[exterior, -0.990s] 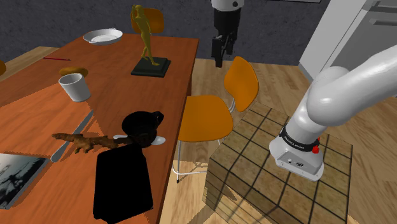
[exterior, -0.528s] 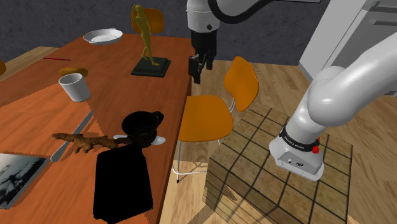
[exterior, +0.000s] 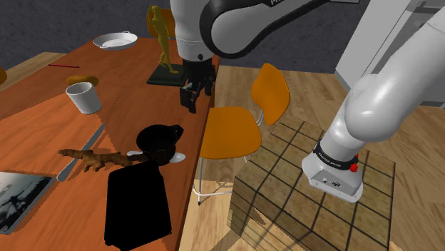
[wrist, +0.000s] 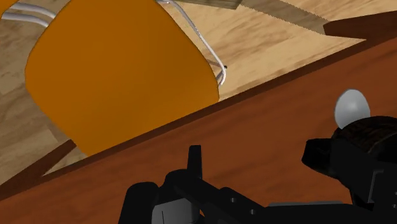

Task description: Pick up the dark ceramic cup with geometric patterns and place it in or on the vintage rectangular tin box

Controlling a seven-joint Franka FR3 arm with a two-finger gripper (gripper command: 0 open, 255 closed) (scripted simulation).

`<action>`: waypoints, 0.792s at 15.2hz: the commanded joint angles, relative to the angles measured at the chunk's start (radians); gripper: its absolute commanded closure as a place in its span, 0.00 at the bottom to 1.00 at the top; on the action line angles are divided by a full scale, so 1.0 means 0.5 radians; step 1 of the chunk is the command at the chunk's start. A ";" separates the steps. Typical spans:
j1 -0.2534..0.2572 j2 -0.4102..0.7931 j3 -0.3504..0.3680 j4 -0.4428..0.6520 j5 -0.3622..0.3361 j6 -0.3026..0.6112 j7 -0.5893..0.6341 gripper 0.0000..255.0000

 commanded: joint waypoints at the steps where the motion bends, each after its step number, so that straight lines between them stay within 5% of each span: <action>1: 0.009 0.138 0.064 0.076 -0.064 0.075 0.106 0.00; 7: 0.074 0.583 0.186 0.362 -0.367 0.224 0.442 0.00; 12: 0.088 0.671 0.172 0.338 -0.440 0.321 0.496 0.00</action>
